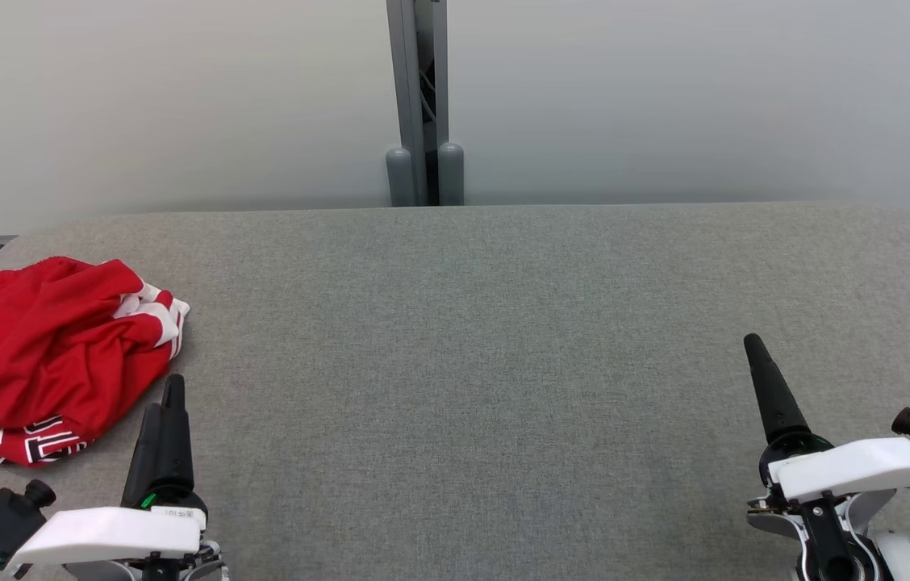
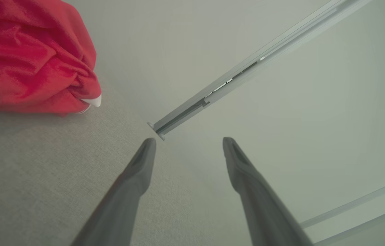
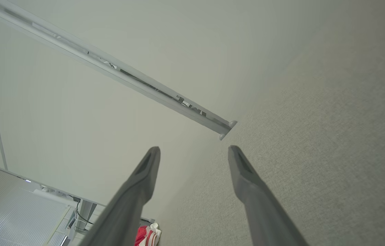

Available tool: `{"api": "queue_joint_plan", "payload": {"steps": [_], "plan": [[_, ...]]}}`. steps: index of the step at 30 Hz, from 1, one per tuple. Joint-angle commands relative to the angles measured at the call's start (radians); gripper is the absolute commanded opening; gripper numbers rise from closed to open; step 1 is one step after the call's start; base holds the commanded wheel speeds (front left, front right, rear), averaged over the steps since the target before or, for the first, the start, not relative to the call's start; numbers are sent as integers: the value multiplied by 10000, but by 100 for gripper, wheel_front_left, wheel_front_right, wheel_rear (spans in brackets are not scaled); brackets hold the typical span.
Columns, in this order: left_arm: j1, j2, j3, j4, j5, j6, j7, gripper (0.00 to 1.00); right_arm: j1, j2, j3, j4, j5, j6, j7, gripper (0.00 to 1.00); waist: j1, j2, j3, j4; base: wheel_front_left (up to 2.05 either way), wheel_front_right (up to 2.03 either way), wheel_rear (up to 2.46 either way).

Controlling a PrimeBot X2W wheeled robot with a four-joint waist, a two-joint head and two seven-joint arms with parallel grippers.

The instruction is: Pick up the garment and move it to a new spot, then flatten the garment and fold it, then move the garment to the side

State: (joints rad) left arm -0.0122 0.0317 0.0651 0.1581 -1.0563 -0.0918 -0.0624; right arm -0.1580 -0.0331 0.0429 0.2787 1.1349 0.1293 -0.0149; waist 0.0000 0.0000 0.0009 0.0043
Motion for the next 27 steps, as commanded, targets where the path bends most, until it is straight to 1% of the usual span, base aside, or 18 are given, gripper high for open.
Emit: {"api": "queue_joint_plan", "payload": {"steps": [1, 6, 15, 27], "plan": [[-182, 107, -39, -178, 384, 32, -70, 100, -108, -89, 36, -228, -353, 14, -126, 100, 0, 0, -4, 2, 0, 0, 0], [-119, 122, -167, -210, 1452, 118, -228, 100, -13, -97, 197, -461, -1433, 15, -318, 100, 0, 0, -21, 10, 0, 0, 0], [34, 291, -404, -117, 3236, 297, -492, 100, 116, -115, 461, -686, -3026, 16, -642, 100, 0, 0, -51, 12, 0, 0, 0], [218, 491, -720, 116, 4961, 680, -817, 100, 191, -134, 647, -618, -4674, 17, -1042, 100, 0, 0, -62, 11, 0, 0, 0]]}}
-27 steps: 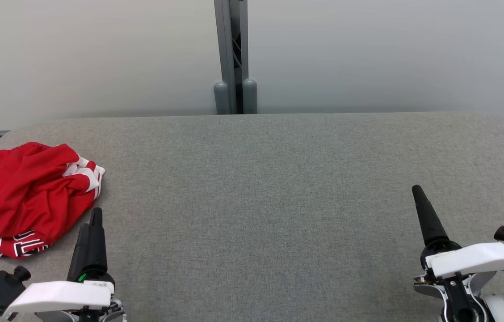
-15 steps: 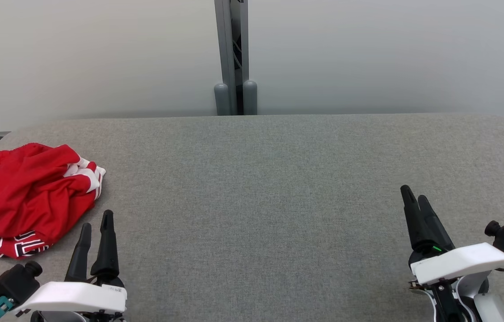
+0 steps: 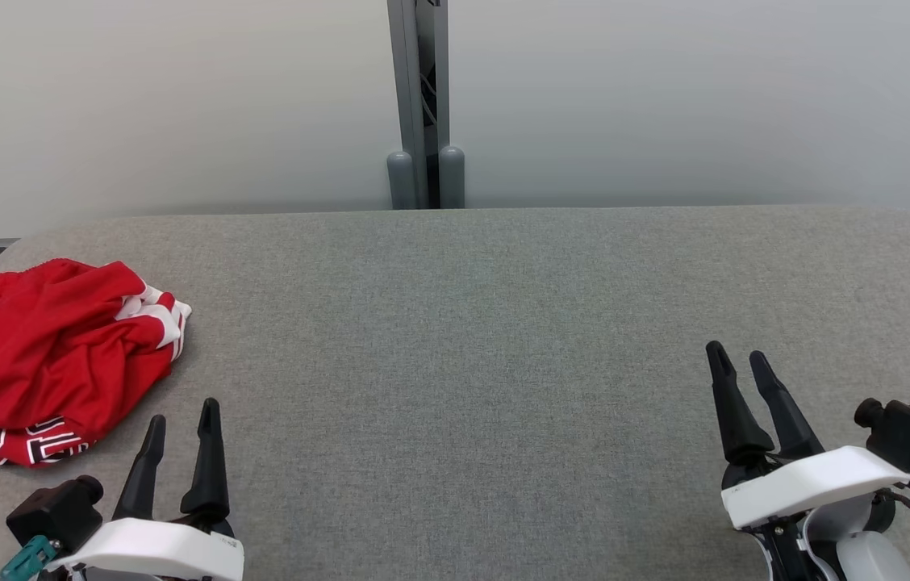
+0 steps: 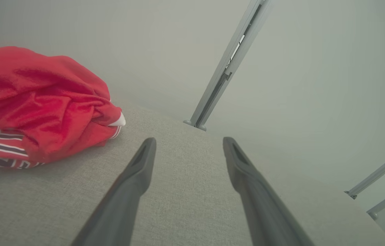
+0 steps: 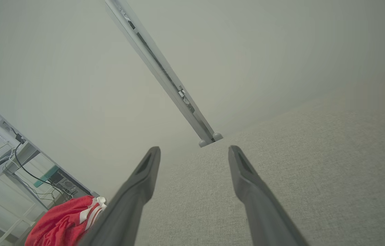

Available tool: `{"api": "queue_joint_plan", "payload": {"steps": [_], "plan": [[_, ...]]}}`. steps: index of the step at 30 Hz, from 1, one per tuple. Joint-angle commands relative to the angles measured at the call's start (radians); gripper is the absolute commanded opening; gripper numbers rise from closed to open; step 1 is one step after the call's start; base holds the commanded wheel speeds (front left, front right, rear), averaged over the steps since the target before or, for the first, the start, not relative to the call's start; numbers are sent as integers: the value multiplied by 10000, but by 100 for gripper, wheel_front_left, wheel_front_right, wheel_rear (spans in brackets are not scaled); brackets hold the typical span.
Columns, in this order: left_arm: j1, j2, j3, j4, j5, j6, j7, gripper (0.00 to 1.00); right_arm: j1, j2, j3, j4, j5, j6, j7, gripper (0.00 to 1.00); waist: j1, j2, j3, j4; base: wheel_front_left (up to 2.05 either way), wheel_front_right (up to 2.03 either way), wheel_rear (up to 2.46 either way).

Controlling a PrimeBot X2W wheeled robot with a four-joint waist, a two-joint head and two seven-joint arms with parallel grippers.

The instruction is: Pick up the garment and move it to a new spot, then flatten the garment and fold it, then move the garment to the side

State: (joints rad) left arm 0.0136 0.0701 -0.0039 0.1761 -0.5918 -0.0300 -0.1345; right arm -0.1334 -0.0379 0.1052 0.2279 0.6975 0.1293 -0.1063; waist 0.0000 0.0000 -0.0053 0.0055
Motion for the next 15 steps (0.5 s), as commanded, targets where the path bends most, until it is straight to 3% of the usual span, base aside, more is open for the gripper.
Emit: {"api": "queue_joint_plan", "payload": {"steps": [1, 15], "plan": [[-34, 122, -51, -51, 435, 87, -123, 100, -48, -87, 42, -106, -419, 17, -156, 100, 0, 0, -2, -3, 0, 0, 0], [84, 267, -360, 8, 1810, 357, -432, 100, 23, -108, 270, -117, -1722, 19, -530, 100, 0, 0, -16, -9, 0, 0, 0]]}}
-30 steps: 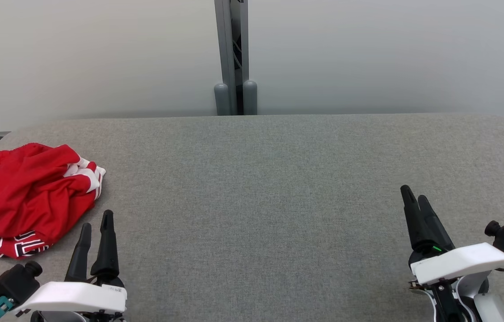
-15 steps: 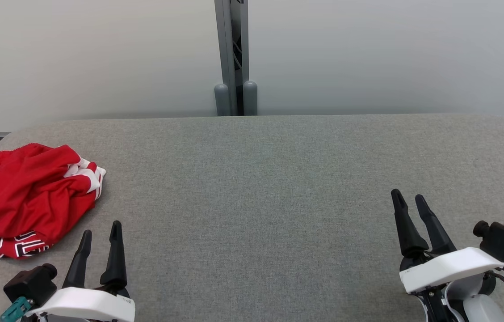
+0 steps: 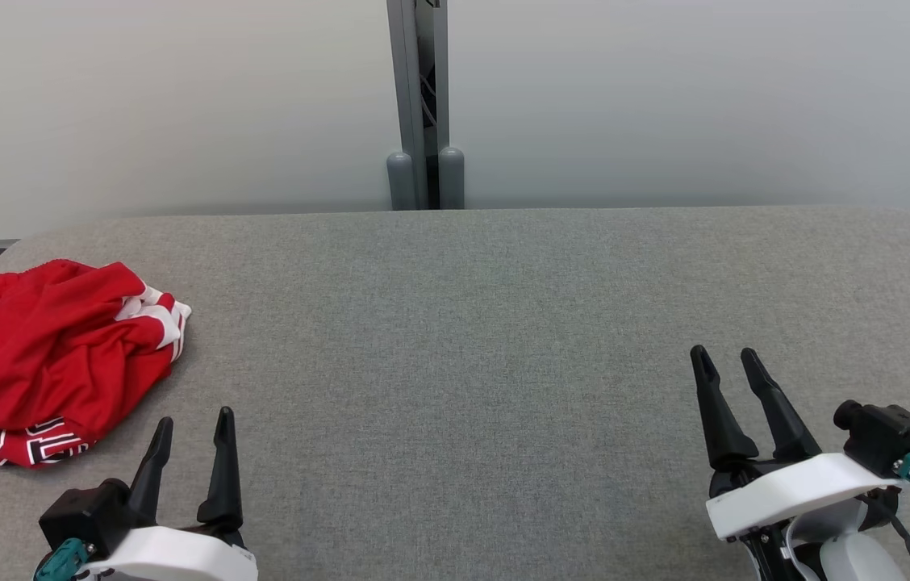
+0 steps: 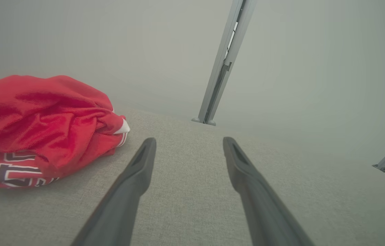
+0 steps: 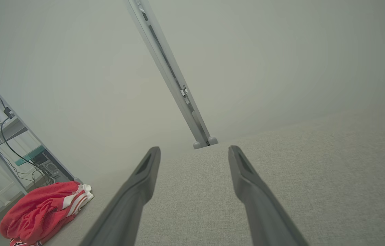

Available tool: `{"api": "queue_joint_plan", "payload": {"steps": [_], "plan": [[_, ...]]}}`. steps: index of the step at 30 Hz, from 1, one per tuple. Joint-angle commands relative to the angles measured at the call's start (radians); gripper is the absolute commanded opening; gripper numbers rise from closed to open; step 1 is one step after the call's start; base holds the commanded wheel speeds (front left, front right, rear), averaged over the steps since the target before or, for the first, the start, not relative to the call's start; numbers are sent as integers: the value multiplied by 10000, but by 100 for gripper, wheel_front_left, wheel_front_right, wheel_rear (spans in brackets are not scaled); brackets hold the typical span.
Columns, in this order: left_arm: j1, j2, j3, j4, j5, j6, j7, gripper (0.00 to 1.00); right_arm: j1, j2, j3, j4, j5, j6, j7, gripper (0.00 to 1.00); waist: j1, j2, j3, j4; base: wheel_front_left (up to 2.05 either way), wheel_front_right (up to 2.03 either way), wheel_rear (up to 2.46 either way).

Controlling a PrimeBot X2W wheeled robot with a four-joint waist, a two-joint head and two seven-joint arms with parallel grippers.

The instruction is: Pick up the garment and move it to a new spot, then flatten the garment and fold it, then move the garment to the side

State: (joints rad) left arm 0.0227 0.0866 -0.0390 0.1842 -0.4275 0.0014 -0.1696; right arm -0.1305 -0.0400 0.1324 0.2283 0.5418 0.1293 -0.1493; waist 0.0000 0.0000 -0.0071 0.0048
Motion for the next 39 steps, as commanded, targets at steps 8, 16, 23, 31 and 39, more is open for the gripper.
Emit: {"api": "queue_joint_plan", "payload": {"steps": [8, 16, 23, 31, 39], "plan": [[70, 166, -170, -128, 1007, 271, -268, 100, 40, -99, 95, -189, -1000, 20, -337, 100, 0, 0, 18, -6, 0, 0, 0], [213, 193, -311, -209, 1677, 425, -433, 100, 80, -110, 172, -254, -1700, 20, -528, 100, 0, 0, 27, 6, 0, 0, 0], [255, 194, -436, -268, 2216, 548, -565, 100, 72, -115, 48, -241, -2288, 21, -686, 100, 0, 0, 35, 17, 0, 0, 0], [353, 119, -466, -280, 2559, 648, -705, 100, 103, -126, -2, -202, -2810, 22, -860, 100, 0, 0, 25, 10, 0, 0, 0], [472, 45, -509, -287, 2855, 675, -831, 100, 144, -134, -24, -56, -3261, 22, -1042, 100, 0, 0, -10, 10, 0, 0, 0]]}}
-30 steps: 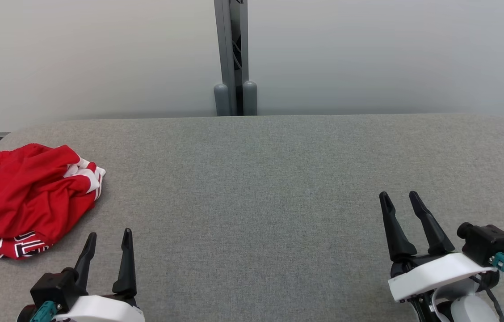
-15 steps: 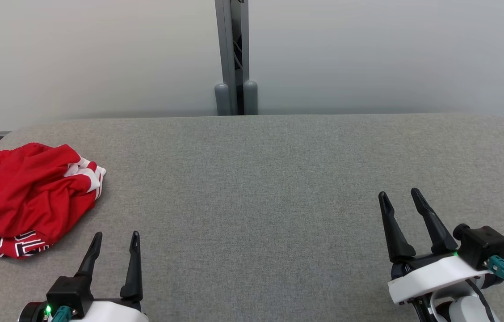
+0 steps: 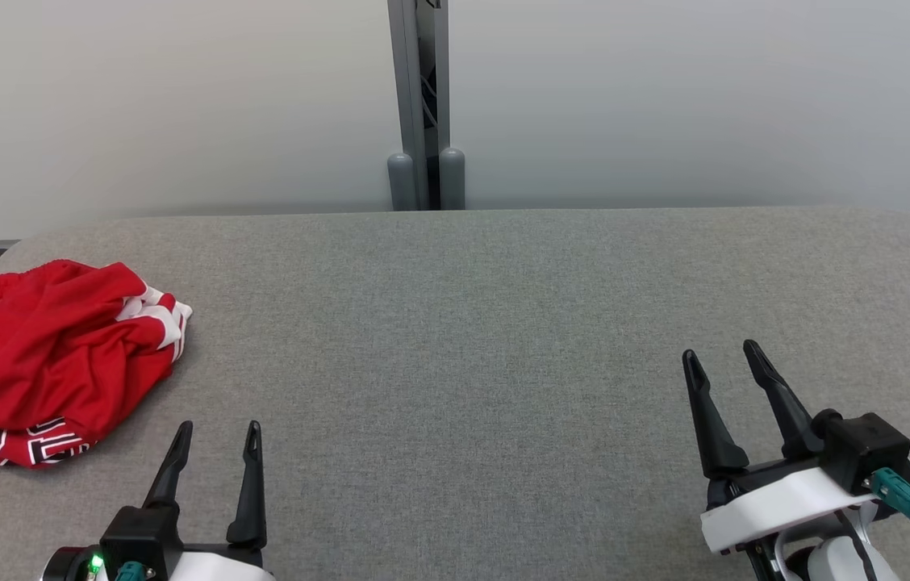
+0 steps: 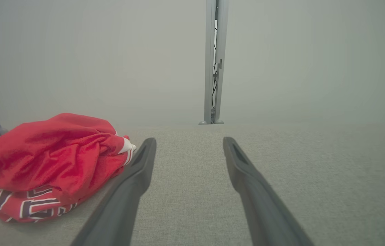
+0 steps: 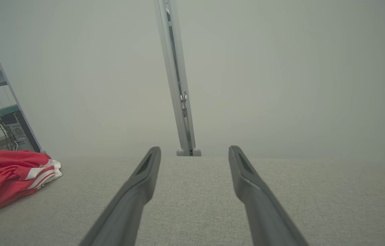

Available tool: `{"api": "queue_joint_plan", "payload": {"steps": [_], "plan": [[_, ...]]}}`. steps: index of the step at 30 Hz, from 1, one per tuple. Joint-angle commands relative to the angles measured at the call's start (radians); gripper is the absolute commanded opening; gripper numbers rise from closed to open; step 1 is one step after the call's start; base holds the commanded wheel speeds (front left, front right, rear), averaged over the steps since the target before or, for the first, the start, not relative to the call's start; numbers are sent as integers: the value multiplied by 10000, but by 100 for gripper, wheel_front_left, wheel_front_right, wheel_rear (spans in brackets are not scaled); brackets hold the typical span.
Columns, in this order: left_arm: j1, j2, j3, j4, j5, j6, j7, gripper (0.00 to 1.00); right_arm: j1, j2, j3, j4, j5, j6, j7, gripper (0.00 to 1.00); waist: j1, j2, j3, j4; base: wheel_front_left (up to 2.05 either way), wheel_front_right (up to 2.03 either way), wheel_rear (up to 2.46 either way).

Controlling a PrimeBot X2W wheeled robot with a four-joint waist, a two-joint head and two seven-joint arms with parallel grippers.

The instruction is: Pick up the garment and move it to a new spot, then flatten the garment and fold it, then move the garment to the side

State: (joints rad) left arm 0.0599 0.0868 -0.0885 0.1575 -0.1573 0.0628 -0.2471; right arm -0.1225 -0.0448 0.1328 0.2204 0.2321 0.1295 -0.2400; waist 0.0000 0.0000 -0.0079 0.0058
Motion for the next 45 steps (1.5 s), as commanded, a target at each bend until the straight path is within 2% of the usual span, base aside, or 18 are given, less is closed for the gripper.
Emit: {"api": "queue_joint_plan", "payload": {"steps": [1, 10, 45], "plan": [[108, 38, -18, -3, 208, 78, -77, 100, 55, -87, -30, 42, -232, 21, -130, 100, 0, 0, -4, 0, 0, 0, 0], [121, 5, -37, 92, 558, 114, -200, 100, -67, -96, -43, 346, -607, 22, -297, 100, 0, 0, -41, 5, 0, 0, 0], [279, -33, 57, 244, 256, 80, -191, 100, 117, -93, -17, 646, -409, 20, -283, 100, 0, 0, -299, 68, 0, 0, 0]]}}
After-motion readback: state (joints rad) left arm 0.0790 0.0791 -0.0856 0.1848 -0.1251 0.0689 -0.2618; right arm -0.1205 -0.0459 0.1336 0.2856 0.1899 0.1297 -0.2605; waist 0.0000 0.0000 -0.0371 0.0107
